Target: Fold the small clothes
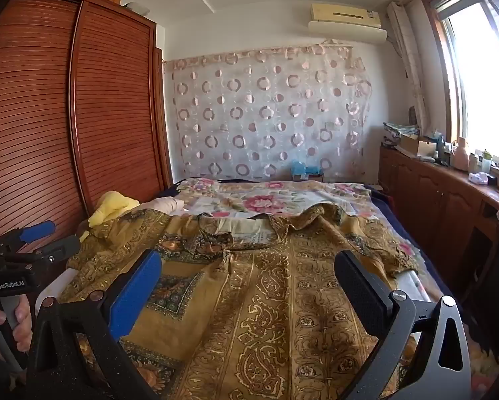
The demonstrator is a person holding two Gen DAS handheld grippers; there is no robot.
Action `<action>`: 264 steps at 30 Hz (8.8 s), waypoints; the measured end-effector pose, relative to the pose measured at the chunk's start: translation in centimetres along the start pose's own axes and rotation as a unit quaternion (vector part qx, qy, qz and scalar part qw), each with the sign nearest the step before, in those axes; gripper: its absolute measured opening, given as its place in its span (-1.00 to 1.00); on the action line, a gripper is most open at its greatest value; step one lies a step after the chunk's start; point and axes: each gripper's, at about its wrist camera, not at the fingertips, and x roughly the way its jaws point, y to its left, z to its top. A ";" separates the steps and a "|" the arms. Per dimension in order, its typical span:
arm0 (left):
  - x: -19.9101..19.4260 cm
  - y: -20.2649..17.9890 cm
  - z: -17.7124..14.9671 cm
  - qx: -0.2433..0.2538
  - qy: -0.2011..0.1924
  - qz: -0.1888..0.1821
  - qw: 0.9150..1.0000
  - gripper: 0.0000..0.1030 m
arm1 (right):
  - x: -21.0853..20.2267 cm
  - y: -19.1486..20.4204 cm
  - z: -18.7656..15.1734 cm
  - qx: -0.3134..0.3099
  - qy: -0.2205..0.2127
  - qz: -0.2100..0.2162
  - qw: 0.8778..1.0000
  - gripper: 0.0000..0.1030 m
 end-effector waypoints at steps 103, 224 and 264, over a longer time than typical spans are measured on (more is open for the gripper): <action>1.2 2.9 0.3 -0.002 0.027 0.024 0.999 1.00 | 1.3 0.4 -0.3 0.004 0.035 0.033 0.999 1.00; 16.7 14.0 -3.4 0.030 0.251 -0.021 0.967 0.58 | 13.6 5.9 2.9 -0.114 0.179 0.221 0.952 0.34; 16.8 14.2 -3.5 0.026 0.252 -0.019 0.967 0.64 | 17.0 1.0 1.7 -0.085 0.203 0.096 0.971 -0.08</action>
